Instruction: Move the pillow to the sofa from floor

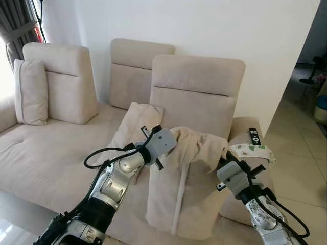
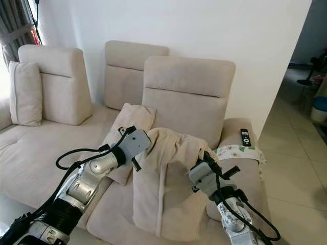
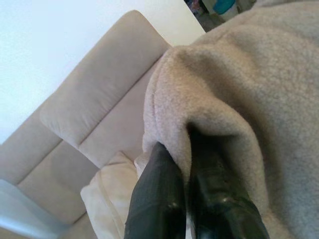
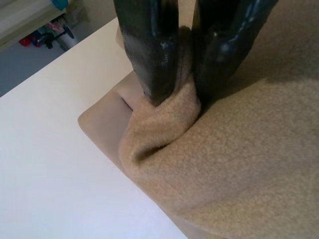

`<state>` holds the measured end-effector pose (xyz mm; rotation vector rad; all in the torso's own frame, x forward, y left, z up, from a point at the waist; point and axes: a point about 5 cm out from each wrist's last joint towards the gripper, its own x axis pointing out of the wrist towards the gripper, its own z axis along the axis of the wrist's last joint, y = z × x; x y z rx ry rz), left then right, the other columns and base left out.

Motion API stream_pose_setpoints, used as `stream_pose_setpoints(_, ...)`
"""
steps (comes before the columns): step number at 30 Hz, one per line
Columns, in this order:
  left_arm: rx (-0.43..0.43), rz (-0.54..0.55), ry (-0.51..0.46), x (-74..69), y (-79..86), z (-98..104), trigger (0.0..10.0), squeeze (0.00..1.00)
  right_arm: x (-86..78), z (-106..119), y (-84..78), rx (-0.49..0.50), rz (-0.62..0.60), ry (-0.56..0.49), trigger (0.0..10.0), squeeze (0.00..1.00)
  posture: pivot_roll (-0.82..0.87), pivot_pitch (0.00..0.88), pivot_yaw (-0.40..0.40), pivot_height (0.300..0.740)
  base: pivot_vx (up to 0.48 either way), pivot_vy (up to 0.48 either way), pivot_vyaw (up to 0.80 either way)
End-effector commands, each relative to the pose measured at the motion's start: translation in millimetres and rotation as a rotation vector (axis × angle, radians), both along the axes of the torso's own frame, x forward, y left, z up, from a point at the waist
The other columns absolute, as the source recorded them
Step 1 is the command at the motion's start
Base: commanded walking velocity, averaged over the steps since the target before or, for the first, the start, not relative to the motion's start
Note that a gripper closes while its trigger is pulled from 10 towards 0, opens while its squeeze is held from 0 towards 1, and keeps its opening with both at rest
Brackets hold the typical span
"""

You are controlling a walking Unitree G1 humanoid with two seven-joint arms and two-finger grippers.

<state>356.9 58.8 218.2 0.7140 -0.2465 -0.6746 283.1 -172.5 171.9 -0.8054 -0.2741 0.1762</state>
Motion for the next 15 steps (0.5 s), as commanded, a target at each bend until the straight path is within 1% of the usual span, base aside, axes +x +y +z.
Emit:
stream_pose_setpoints(1,0.003,-0.127,-0.096,-10.0,-23.7,18.8,10.0,0.0,-5.1,10.2,23.3,-0.016,0.125,-0.056,10.0,0.0,-0.07,0.0,0.016,0.74,0.0,0.0,0.0)
stream_pose_setpoints(7,0.019,-0.17,-0.105,-14.4,-28.9,16.9,10.0,0.0,-5.2,10.3,24.1,-0.019,0.125,-0.057,10.0,0.0,-0.08,0.0,0.019,0.74,0.0,0.0,0.0)
stream_pose_setpoints(13,0.019,-0.175,-0.108,-14.4,-29.2,16.7,10.0,0.0,-4.8,10.3,24.2,-0.019,0.124,-0.058,10.0,0.0,-0.08,0.0,0.02,0.74,0.0,0.0,0.0)
stream_pose_setpoints(15,0.018,-0.176,-0.11,-14.0,-29.2,17.1,10.0,0.0,-4.4,10.4,24.3,-0.019,0.123,-0.058,10.0,0.0,-0.08,0.0,0.021,0.74,0.24,0.0,0.0)
